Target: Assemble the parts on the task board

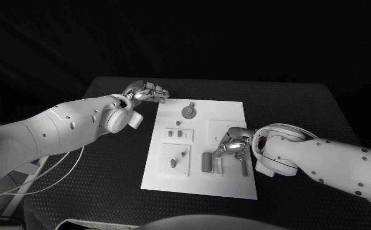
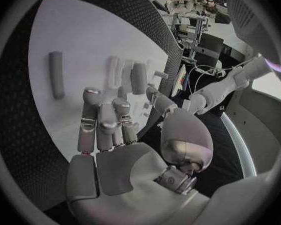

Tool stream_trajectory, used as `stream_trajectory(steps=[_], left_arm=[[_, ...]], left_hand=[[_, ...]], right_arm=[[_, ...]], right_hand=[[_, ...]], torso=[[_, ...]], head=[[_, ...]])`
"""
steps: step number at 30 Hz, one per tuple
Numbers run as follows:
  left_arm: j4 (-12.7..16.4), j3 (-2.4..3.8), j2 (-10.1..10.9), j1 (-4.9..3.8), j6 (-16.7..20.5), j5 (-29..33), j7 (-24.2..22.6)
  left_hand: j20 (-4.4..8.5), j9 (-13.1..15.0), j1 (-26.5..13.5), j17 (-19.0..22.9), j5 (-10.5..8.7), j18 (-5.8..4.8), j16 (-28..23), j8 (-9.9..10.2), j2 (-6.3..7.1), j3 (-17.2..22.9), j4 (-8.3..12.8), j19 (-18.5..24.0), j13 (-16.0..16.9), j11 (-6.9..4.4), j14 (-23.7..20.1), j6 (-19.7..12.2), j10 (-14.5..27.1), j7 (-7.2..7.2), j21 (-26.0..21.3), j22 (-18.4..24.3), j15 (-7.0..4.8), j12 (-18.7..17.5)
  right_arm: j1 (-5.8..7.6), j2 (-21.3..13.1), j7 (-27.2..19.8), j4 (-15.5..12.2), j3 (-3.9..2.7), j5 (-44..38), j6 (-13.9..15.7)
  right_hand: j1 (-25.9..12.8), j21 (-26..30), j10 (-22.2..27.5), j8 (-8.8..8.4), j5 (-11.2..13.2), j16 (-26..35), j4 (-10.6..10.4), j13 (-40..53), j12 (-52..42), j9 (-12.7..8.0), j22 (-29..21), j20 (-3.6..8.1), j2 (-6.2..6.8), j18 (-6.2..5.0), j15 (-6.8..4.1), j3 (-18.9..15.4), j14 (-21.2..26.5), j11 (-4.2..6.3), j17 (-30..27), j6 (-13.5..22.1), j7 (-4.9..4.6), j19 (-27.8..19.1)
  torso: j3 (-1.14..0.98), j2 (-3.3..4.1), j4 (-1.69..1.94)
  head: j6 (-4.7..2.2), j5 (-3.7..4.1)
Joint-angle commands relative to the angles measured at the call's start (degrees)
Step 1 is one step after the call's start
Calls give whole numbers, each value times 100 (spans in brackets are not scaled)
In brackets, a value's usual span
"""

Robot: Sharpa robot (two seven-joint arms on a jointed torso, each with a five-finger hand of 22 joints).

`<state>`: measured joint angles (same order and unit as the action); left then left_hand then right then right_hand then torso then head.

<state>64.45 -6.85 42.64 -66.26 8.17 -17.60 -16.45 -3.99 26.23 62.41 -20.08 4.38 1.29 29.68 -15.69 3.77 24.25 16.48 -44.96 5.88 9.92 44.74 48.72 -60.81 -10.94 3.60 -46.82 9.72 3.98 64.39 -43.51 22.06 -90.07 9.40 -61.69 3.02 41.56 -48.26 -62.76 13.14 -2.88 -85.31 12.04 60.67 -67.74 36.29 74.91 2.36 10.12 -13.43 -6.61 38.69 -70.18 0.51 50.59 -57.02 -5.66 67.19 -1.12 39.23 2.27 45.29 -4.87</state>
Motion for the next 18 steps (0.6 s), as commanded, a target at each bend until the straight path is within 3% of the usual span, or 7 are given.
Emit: stream_trajectory(steps=[1, 9, 18], left_arm=[[11, 3, -7, -4, -75, 29, -48], [5, 3, -11, -4, -76, 29, -45], [-2, 3, -23, -4, -75, 29, -26]], left_hand=[[-15, -6, -56, -8, -12, 61, -36, -19, -21, -35, -2, 12, -7, 4, -9, -37, 36, 7, 37, 6, 19, 0], [-15, -6, -57, -10, -12, 61, -37, -20, -25, -34, -3, 12, -7, 5, -9, -37, 36, 7, 38, 6, 19, 0], [-16, -7, -62, -14, -12, 61, -39, -19, -32, -33, -6, 12, -8, 5, -9, -39, 37, 6, 38, 6, 19, 0]], right_arm=[[-1, -63, -718, -14, -5, -1053, 633], [-2, -33, -1304, -30, -4, -1217, 954], [-17, 129, -1331, 81, -2, -1270, 712]], right_hand=[[182, -28, 7, -29, -12, -2, 52, 6, -34, 9, 97, -1, 23, -157, 31, 7, -53, -33, 19, 83, -57, 55], [497, -11, 53, -177, -11, 10, 101, -1, -52, -41, 92, -20, 91, -157, 111, -13, -26, -121, -16, 354, -153, 47], [782, -2, 105, -230, -12, 9, 226, -2, -78, -87, 103, -58, -80, -157, 176, -78, 11, -184, -13, 431, -211, -3]], torso=[[0, 2, -4], [-8, 2, -5], [-1, 2, 0]], head=[[-6, -10], [-12, -8], [-21, 2]])
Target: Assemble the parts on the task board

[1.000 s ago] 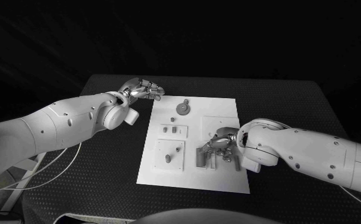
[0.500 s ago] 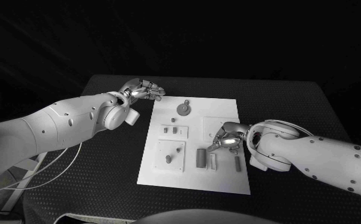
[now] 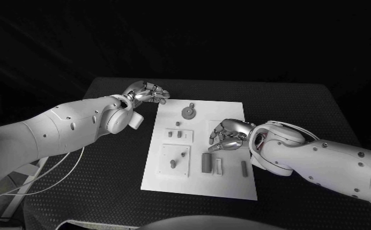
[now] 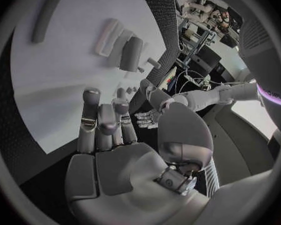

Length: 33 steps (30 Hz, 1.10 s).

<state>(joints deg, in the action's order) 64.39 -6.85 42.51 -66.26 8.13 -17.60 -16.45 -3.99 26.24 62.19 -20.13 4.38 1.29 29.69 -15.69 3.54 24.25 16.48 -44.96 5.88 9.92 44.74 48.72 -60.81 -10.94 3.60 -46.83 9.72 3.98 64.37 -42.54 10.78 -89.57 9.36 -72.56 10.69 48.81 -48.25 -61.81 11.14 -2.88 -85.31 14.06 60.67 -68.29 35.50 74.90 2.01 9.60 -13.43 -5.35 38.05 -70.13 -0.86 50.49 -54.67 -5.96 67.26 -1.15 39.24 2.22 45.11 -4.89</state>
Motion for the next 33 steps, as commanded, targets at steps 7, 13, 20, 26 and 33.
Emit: stream_trajectory(steps=[7, 13, 20, 26, 33], left_arm=[[8, 3, -8, -3, -80, 29, -21], [11, 3, -2, -3, -91, 29, -21], [13, 2, 1, -3, -99, 29, -15], [11, 2, -1, -3, -108, 29, -14], [10, 2, 6, -3, -113, 29, -12]], left_hand=[[-17, -10, -49, -13, -13, 60, -42, -18, -17, -33, -10, 13, -10, 7, -9, -42, 39, 4, 39, 8, 20, -1], [-18, -13, -76, -22, -19, 60, -49, -16, -34, -34, -19, 13, -12, 8, -9, -48, 42, 1, 40, 9, 22, -1], [-19, -13, -90, -27, -20, 60, -53, -18, -50, -31, -24, 15, -14, 9, -10, -46, 43, 1, 40, 10, 22, -1], [-20, -17, -128, -39, -22, 60, -61, -15, -63, -33, -33, 17, -17, 11, -12, -53, 47, -1, 40, 12, 24, -2], [-22, -24, -214, -61, -20, 61, -77, -12, -105, -29, -63, 21, -22, 13, -13, -66, 54, -7, 41, 16, 25, -2]], right_arm=[[-57, 93, -167, 83, 3, -183, -282], [-85, 128, -162, 108, 6, -184, -434], [-100, 169, -232, 105, 11, -150, -563], [-116, 193, -232, 157, 14, -148, -677], [-125, 201, -191, 190, 20, -163, -790]], right_hand=[[80, 5, 36, -49, -11, 13, 34, -8, -25, -33, 104, -42, -83, -157, 64, -65, 28, -59, -3, 218, -195, -33], [72, 9, 52, -44, -11, 11, 4, -16, -31, -51, 104, -59, -188, -157, 68, -106, 42, -61, -2, 196, -196, -49], [46, 11, 64, -10, -11, 5, -49, -27, -43, -66, 107, -71, -367, -157, 50, -147, 55, -39, -1, 115, -172, -69], [35, 5, 72, 31, -11, -3, -65, -40, -54, -78, 112, -77, -687, -157, 19, -171, 66, -6, -1, 24, -137, -91], [-108, -3, 81, 21, -12, -12, -145, -54, -62, -115, 114, -93, -965, -157, 13, -232, 78, -2, 0, 19, -133, -119]], torso=[[8, 1, 10], [7, 3, 10], [8, 0, 6], [6, 2, 6], [7, 2, 8]], head=[[7, -2], [15, -10], [29, -23], [32, -28], [47, -34]])
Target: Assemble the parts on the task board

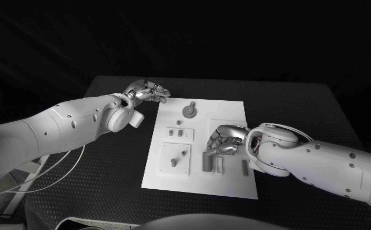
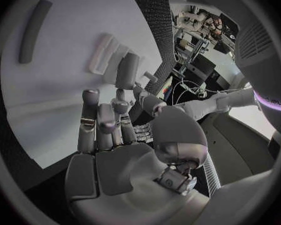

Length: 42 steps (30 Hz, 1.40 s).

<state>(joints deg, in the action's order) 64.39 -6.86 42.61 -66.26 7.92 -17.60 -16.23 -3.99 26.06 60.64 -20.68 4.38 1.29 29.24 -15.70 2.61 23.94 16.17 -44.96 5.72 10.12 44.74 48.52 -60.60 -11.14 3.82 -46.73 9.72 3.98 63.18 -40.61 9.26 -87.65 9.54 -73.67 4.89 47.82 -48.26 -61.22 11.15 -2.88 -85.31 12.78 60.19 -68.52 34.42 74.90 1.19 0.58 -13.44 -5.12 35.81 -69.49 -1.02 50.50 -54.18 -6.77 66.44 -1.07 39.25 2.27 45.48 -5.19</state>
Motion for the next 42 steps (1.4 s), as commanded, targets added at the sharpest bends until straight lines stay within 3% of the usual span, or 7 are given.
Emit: stream_trajectory(steps=[1, 12, 24, 31, 42], left_arm=[[11, 3, -4, -4, -93, 29, -34], [9, 2, -3, -4, -116, 59, -35], [12, 2, 6, -4, -107, 60, -30], [13, 2, 10, -4, -107, 60, -29], [12, 1, 7, -4, -113, 60, -30]], left_hand=[[-22, -7, -74, -9, -20, 61, -35, -12, -19, 3, -38, 23, -7, -7, -14, -48, 35, 13, 20, 6, 26, -2], [-25, -24, -307, -59, -14, 64, -74, 1, -115, 24, -172, 37, -18, -3, -21, -91, 51, -3, 20, 15, 28, -2], [-24, -35, -400, -84, -9, 67, -93, 16, -142, 34, -219, 50, -24, 0, -25, -130, 62, -16, 19, 18, 29, -3], [-24, -36, -402, -86, -8, 67, -96, 19, -142, 37, -216, 53, -25, 0, -27, -136, 64, -18, 18, 19, 29, -4], [-24, -38, -403, -90, -8, 67, -99, 20, -143, 42, -213, 56, -26, 0, -28, -142, 66, -21, 18, 19, 29, -4]], right_arm=[[-7, 8, -41, -4, 3, -59, -210], [-14, 51, -43, 51, 6, -227, -185], [-46, 113, -85, 125, 18, -651, -195], [-87, 129, -60, 149, 36, -940, -206], [-97, 93, -68, 179, 38, -1078, 195]], right_hand=[[-14, -4, 23, 20, -12, -12, -24, -8, -40, -10, 114, -10, -88, -156, -10, -6, 15, 16, -2, -33, -51, -39], [-36, -18, 30, 17, -12, -22, -20, -17, -50, -35, 119, -8, -286, -156, -10, 8, 24, 17, 0, -40, -51, -62], [49, -52, 36, 48, -13, -38, 192, -31, -69, -58, 123, -10, -660, -156, -15, 111, 37, 25, -1, -102, -40, -103], [94, -60, 34, 67, -12, -36, 267, -40, -71, -61, 122, -17, -673, -156, -18, 143, 43, 31, -5, -137, -32, -117], [109, -67, 26, 75, -12, -38, 287, -45, -73, -63, 121, -21, -664, -156, -23, 150, 40, 35, -7, -154, -28, -113]], torso=[[-1, 0, 5], [1, 0, 1], [0, 1, 6], [-1, 0, 5], [-1, -1, 2]], head=[[12, -5], [10, -2], [18, 0], [31, -8], [33, -11]])
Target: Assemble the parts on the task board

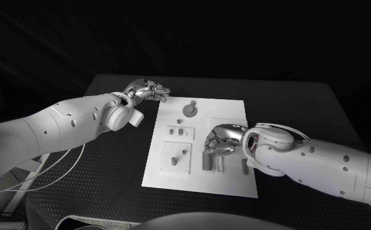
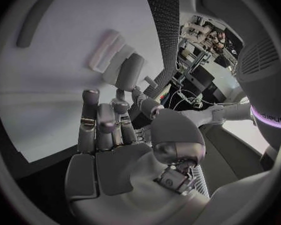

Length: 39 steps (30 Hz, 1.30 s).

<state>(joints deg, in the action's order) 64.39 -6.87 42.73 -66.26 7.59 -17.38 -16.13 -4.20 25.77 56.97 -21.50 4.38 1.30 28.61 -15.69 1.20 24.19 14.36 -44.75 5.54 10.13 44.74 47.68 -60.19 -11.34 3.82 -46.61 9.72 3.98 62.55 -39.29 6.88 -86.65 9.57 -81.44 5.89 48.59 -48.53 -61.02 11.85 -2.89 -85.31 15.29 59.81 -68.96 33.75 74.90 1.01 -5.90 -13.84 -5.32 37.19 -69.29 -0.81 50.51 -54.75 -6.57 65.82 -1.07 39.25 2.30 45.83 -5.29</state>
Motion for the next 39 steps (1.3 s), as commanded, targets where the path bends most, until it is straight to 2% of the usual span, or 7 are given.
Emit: stream_trajectory(steps=[1, 6, 11, 30, 32, 38, 39], left_arm=[[13, 2, -3, -4, -79, 38, -37], [11, 2, -4, -4, -84, 38, -37], [8, 2, -7, -4, -80, 38, -37], [11, 1, -9, -4, -81, 38, -28], [8, 1, -4, -4, -85, 38, -24], [11, 0, 2, -4, -87, 39, -29], [13, 0, 0, -4, -90, 39, -27]], left_hand=[[-3, -9, -36, -8, -7, 67, -37, 20, -3, 18, -31, 35, -8, -1, -28, -59, 24, 0, 18, 8, 29, -4], [-3, -9, -35, -10, -7, 67, -38, 20, -3, 20, -29, 36, -8, -1, -28, -61, 25, -1, 18, 8, 29, -4], [-4, -10, -35, -12, -7, 67, -39, 20, -4, 22, -27, 37, -9, -1, -28, -62, 25, -2, 18, 8, 29, -3], [-5, -14, -41, -20, -8, 67, -45, 27, -2, 28, -20, 40, -11, 1, -30, -81, 30, -9, 19, 8, 31, -4], [-5, -14, -42, -21, -8, 67, -46, 28, -3, 29, -19, 40, -11, 2, -30, -82, 30, -10, 19, 8, 31, -4], [-6, -14, -42, -23, -8, 67, -47, 29, -1, 31, -16, 42, -12, 2, -31, -85, 32, -11, 19, 8, 31, -4], [-6, -15, -42, -23, -8, 67, -48, 29, -1, 31, -15, 42, -12, 2, -31, -86, 32, -11, 19, 8, 31, -4]], right_arm=[[-34, -46, 157, 73, 34, -278, 136], [-34, -58, 50, 59, 33, -40, 442], [-34, -63, -51, 48, 32, 179, 745], [-34, -127, -164, 5, 32, 283, 993], [-33, -176, -178, -39, 31, 327, 1010], [-30, -358, -139, -258, 17, 343, 944], [-23, -409, -66, -331, 10, 341, 860]], right_hand=[[32, -40, 6, 6, -12, -38, 36, -7, -29, 4, 121, -2, -16, -115, -3, 12, 20, 15, -8, -97, -48, -50], [28, -45, -1, 3, -11, -39, 38, -11, -30, -1, 119, -4, 4, -116, -5, 7, 15, 16, -10, -93, -48, -43], [34, -49, -7, -19, -11, -30, 74, -27, -23, -23, 109, -1, 131, -116, -6, -4, 5, 12, -21, -55, -53, -27], [44, -26, -6, -62, -11, -1, 25, -66, -4, -76, 86, 0, 420, -116, 10, -12, -6, -8, -48, 20, -77, -5], [20, -25, -4, -78, -12, -1, 21, -69, -6, -88, 86, -1, 571, -116, 18, -44, -9, -18, -50, 49, -85, 1], [38, -13, -3, -92, -10, -3, -85, -79, -19, -118, 73, 21, 1228, -116, 40, -58, -26, -37, -56, 82, -112, 47], [56, -9, 4, -101, -11, -1, -84, -79, -22, -126, 73, 25, 1397, -116, 44, -67, -24, -44, -58, 101, -115, 49]], torso=[[-4, 0, 0], [-4, 0, 0], [-2, 0, 1], [0, -1, -1], [-1, -2, 4], [2, -1, -11], [3, -1, -8]], head=[[-1, -4], [-7, -4], [-13, -5], [-11, 3], [-10, 2], [-35, 3], [-36, 4]])
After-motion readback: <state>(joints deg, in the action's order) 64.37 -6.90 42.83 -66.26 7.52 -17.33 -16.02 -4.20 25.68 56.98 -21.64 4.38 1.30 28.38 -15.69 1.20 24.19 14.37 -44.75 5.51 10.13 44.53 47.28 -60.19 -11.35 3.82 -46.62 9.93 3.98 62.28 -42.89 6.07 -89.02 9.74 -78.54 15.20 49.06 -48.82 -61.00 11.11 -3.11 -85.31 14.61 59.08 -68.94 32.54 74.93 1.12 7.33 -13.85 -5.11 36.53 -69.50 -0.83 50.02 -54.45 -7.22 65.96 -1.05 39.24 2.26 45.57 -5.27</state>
